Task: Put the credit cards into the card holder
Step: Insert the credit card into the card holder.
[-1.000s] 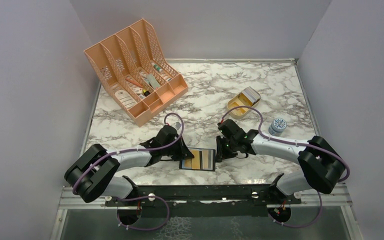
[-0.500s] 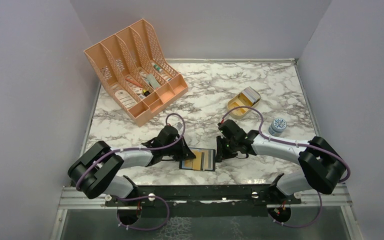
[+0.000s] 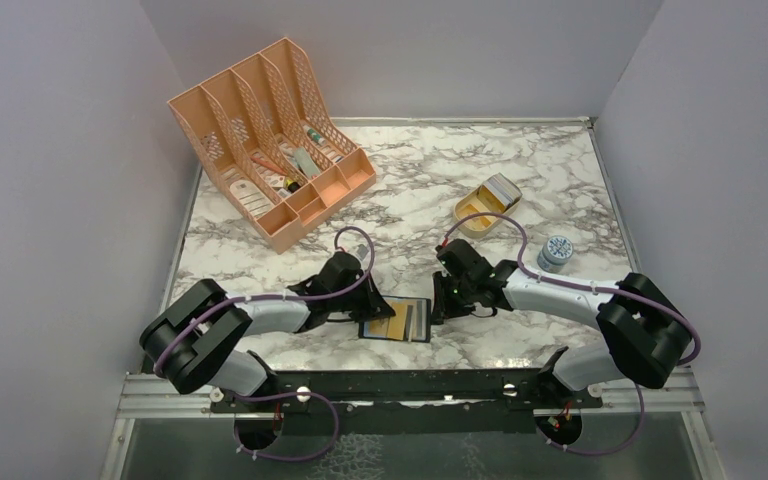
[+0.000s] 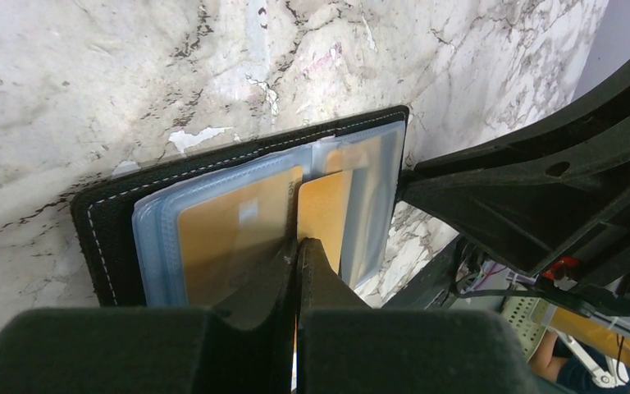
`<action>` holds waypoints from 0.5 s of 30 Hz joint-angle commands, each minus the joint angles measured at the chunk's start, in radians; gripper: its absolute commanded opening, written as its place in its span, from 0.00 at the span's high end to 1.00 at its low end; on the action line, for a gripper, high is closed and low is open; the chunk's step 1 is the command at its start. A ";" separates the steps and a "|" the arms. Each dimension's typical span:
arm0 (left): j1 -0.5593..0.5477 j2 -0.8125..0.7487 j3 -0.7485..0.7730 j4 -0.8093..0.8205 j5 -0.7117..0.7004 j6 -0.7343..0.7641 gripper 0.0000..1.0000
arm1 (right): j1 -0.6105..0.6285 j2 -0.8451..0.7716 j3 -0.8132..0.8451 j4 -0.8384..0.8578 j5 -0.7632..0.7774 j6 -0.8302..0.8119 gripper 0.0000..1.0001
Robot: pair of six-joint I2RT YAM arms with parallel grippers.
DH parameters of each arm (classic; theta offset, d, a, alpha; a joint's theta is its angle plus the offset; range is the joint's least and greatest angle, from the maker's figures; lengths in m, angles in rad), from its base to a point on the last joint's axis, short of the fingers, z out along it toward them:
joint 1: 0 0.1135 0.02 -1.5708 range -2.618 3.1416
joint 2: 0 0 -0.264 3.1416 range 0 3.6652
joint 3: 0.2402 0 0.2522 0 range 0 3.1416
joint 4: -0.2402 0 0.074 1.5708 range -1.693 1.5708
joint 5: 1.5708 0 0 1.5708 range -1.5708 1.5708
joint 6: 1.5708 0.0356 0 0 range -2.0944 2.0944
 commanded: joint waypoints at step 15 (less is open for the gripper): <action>-0.009 -0.136 -0.056 -0.075 -0.173 -0.024 1.00 | 0.013 -0.028 -0.011 0.072 -0.039 0.027 0.84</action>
